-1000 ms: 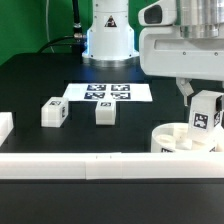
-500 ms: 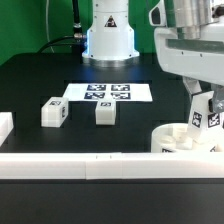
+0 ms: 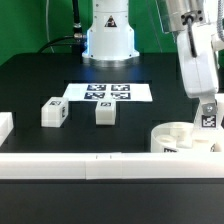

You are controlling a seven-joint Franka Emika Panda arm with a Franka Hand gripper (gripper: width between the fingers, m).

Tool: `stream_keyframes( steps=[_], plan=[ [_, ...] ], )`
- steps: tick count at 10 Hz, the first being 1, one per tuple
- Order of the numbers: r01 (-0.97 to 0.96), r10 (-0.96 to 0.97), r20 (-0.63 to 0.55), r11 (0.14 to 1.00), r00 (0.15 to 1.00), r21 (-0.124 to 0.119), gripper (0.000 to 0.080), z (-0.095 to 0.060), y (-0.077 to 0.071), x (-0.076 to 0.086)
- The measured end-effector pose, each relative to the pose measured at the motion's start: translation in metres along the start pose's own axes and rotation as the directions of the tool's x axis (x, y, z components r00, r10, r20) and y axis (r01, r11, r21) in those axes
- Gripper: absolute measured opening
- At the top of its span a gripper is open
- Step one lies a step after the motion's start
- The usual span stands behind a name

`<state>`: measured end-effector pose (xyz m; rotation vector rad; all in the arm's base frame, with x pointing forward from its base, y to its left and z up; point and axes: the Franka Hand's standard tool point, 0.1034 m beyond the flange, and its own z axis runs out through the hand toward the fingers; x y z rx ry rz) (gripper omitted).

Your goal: Assemble stool

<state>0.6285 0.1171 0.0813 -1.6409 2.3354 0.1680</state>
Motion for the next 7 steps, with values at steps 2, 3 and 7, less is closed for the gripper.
stream_keyframes(
  steps=[2, 3, 7],
  plan=[
    [-0.191, 0.191, 0.011, 0.982, 0.982, -0.003, 0.0338, 0.0, 0.0, 0.001],
    [-0.24, 0.24, 0.011, 0.971, 0.971, -0.006, 0.0338, 0.0, -0.001, 0.002],
    [-0.109, 0.109, 0.024, 0.994, 0.994, -0.006, 0.0562, -0.01, -0.004, -0.001]
  ],
)
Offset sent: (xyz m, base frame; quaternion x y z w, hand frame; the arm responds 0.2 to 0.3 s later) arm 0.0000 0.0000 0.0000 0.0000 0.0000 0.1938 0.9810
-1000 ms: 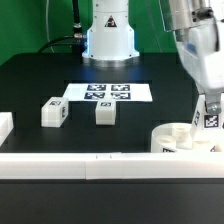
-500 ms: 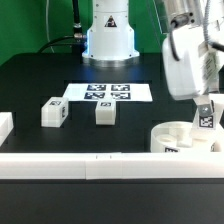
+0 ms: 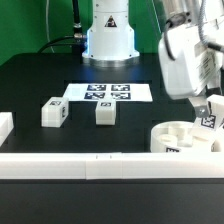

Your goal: Assemble stool

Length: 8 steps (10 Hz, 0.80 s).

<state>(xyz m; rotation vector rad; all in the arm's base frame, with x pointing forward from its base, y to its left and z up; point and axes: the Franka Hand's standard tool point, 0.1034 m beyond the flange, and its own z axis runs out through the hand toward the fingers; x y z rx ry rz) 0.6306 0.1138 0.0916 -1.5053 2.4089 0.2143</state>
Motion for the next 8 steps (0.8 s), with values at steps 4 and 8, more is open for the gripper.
stream_keyframes(
  steps=[4, 8],
  plan=[
    [0.231, -0.231, 0.015, 0.972, 0.973, -0.04, 0.0647, -0.0089, 0.0023, -0.0098],
    [0.696, -0.698, 0.021, 0.712, 0.716, -0.096, 0.0649, -0.0093, 0.0093, -0.014]
  ],
)
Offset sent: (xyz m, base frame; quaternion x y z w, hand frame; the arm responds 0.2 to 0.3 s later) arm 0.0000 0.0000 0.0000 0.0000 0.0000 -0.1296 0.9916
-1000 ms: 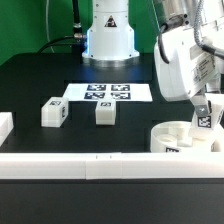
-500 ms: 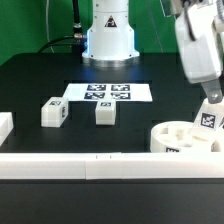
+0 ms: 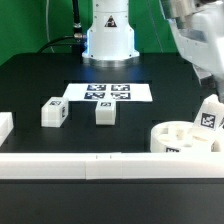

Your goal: Assemble stool

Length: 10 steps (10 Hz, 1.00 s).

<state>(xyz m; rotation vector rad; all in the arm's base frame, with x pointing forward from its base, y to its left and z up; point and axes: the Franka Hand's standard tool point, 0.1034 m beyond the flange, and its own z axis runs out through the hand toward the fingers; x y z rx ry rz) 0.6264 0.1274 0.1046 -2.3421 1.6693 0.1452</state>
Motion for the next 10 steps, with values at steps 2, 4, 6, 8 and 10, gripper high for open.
stream_keyframes(
  steps=[2, 4, 6, 8, 10],
  plan=[
    [0.141, -0.141, 0.003, 0.99, 0.99, 0.002, 0.0649, -0.0045, -0.0041, -0.0029],
    [0.278, -0.278, 0.003, 0.961, 0.961, 0.0, 0.0649, -0.0028, -0.0028, -0.001],
    [0.452, -0.452, -0.005, 0.892, 0.892, -0.014, 0.0649, -0.002, -0.002, -0.0009],
    [0.731, -0.734, -0.002, 0.678, 0.68, -0.077, 0.0649, 0.0024, 0.0014, -0.0029],
    [0.811, -0.814, 0.011, 0.576, 0.58, -0.104, 0.0649, 0.0036, 0.0011, -0.0056]
  ],
)
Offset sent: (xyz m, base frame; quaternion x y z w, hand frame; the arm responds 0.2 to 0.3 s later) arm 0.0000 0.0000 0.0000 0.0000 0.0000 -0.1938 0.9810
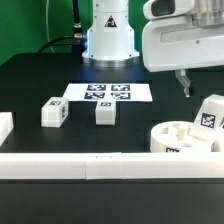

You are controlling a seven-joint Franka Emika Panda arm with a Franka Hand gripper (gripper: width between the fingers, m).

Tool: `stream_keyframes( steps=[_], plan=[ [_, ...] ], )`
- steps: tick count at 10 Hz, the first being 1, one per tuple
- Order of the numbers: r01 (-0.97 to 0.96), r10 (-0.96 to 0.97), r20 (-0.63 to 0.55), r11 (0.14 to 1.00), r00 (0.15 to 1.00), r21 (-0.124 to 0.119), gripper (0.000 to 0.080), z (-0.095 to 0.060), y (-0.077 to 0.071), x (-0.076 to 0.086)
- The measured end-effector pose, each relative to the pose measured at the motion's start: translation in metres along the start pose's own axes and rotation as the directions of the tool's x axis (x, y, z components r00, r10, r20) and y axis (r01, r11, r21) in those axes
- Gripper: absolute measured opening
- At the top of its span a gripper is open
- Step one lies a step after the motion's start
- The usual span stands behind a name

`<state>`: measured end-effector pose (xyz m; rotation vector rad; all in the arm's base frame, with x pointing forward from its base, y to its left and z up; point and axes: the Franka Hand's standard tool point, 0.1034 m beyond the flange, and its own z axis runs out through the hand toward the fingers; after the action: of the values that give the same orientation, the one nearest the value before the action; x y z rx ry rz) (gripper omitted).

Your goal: Assemble stool

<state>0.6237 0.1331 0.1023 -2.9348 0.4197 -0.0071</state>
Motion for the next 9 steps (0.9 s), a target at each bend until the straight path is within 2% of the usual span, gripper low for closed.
stream_keyframes(
  steps=[3, 4, 5, 6, 8, 9],
  plan=[
    [0.184, -0.184, 0.0, 0.983, 0.983, -0.003, 0.0649, 0.0, 0.002, 0.001],
    [0.298, -0.298, 0.002, 0.954, 0.955, -0.02, 0.0649, 0.001, 0.004, 0.001],
    [0.441, -0.441, 0.016, 0.895, 0.897, -0.064, 0.0649, 0.004, 0.005, -0.001],
    [0.549, -0.548, 0.037, 0.832, 0.836, -0.085, 0.0649, 0.007, 0.005, -0.001],
    [0.706, -0.702, 0.078, 0.702, 0.708, -0.089, 0.0649, 0.011, 0.004, 0.004],
    [0.74, -0.736, 0.081, 0.667, 0.672, -0.086, 0.0649, 0.011, 0.005, 0.004]
  ],
)
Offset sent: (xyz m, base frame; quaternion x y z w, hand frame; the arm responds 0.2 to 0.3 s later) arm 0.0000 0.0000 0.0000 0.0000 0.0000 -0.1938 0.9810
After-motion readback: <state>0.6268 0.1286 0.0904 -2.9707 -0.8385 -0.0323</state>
